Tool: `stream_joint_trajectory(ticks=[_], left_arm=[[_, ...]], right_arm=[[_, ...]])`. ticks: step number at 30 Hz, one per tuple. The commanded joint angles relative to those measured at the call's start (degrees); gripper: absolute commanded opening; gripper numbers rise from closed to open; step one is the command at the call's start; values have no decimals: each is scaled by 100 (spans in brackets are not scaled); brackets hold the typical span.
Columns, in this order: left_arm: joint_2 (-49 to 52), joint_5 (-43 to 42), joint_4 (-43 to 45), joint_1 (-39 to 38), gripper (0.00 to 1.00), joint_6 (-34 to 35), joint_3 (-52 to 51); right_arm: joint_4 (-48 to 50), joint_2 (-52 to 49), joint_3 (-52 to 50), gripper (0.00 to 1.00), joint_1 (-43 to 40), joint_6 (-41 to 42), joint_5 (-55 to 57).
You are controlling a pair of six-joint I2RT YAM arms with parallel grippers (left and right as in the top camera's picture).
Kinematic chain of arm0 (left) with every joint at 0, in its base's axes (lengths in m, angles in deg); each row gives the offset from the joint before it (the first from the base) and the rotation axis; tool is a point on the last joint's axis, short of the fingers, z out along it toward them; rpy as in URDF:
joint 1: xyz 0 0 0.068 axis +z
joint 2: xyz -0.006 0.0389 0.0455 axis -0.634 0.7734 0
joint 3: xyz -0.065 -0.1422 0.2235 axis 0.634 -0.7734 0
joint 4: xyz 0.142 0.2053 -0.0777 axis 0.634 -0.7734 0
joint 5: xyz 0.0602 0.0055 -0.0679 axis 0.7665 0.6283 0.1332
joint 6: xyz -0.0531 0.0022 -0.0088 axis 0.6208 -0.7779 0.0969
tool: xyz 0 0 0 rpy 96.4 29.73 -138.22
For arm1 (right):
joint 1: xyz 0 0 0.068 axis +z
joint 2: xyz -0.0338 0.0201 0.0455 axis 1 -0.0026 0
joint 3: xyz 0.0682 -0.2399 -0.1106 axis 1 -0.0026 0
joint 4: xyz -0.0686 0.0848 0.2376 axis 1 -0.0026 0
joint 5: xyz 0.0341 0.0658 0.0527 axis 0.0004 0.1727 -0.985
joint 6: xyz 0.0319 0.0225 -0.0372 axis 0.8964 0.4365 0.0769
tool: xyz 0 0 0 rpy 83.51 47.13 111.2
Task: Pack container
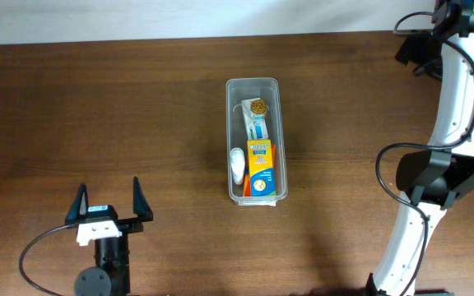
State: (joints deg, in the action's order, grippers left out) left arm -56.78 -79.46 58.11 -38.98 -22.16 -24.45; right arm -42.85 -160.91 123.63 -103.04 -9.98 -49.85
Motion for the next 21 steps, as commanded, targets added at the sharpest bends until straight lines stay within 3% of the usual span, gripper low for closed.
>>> stream_joint_trajectory(ticks=[1,14,21], left_arm=[[-81,-286,-114,160,99,103,-94],[-81,-337,-1211,157,99,103,-118],[-81,-435,-1228,155,99,59,-118]], right_arm=[[2,-48,105,98,4,28,70],[2,-48,105,99,4,28,70],[2,-48,105,98,2,28,70]])
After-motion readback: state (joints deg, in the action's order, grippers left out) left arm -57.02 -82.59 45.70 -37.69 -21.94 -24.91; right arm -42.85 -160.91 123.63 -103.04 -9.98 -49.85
